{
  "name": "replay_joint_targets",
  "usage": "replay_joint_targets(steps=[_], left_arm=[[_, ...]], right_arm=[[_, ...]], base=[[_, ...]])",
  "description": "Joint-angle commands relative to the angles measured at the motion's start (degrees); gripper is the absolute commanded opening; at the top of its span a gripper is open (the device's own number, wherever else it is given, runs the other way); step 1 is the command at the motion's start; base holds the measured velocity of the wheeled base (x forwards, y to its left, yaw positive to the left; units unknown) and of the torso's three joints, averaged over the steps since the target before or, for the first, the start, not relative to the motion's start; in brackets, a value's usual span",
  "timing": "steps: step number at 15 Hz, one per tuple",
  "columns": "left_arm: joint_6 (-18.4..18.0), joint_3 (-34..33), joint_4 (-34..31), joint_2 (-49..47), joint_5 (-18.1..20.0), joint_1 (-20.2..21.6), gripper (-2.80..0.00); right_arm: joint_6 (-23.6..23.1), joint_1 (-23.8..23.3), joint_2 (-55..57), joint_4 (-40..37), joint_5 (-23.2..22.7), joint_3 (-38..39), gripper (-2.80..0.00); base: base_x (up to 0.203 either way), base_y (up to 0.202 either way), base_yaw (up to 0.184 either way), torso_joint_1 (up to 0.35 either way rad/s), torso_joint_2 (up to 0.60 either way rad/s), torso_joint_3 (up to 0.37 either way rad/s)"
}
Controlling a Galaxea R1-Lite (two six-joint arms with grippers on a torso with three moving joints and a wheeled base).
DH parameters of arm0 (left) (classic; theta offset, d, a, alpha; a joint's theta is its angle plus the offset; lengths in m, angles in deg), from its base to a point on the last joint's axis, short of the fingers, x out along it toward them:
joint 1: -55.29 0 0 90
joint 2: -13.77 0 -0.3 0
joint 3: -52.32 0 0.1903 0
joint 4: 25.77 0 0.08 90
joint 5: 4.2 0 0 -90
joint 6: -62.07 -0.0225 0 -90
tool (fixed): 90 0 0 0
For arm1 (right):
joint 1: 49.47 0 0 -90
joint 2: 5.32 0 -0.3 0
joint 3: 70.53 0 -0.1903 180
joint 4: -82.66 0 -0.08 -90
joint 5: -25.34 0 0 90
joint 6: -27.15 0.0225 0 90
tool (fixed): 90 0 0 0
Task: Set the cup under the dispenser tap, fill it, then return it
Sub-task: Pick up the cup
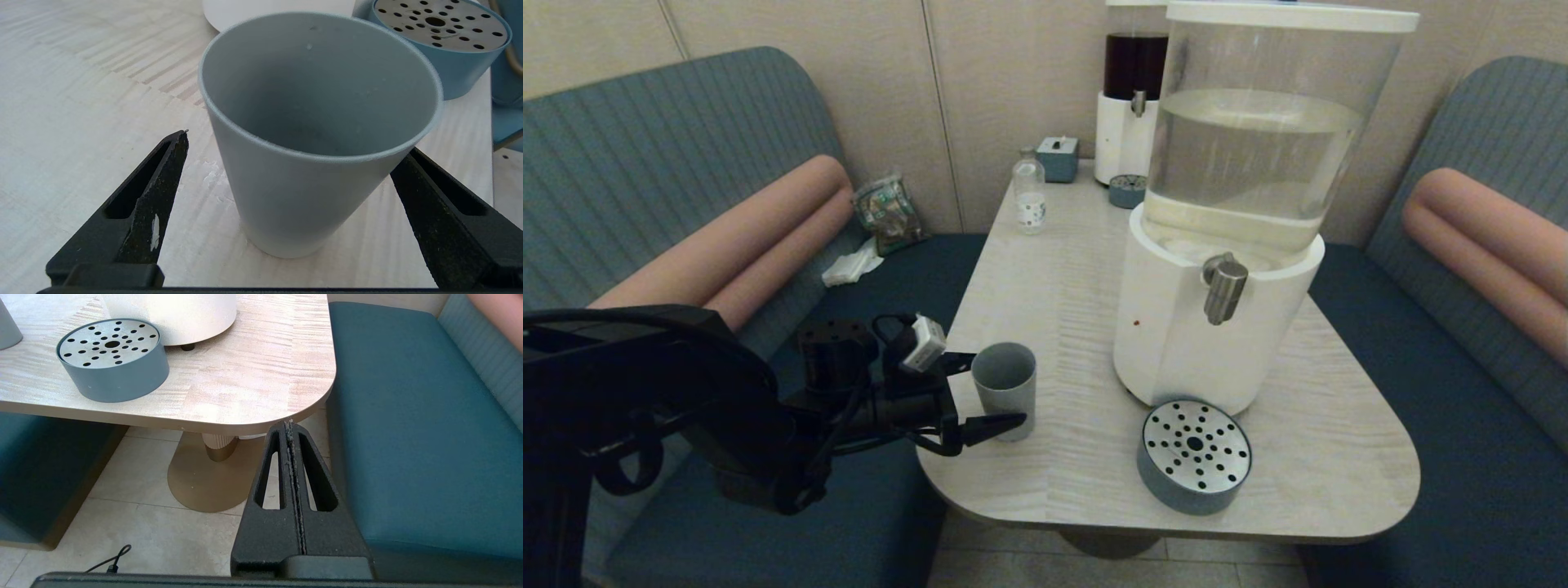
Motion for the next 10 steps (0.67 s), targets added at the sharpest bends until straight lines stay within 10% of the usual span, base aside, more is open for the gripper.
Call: replay_joint_targets(steps=[1,10], left_arm=[[0.3,0.2,0.7,-0.5,0.2,-0.3,0.00],[2.9,-1.1,2.2,0.4,-1.6,-2.9,0.00]], right_arm=[[0.0,0.0,-0.1,0.0,0.0,0.0,-2.80],[0.0,0.0,-0.1,0.0,0.0,0.0,-2.80]], base=[[0.000,0.000,0.000,0.000,0.00,0.000],[0.000,0.000,0.000,0.000,0.00,0.000]])
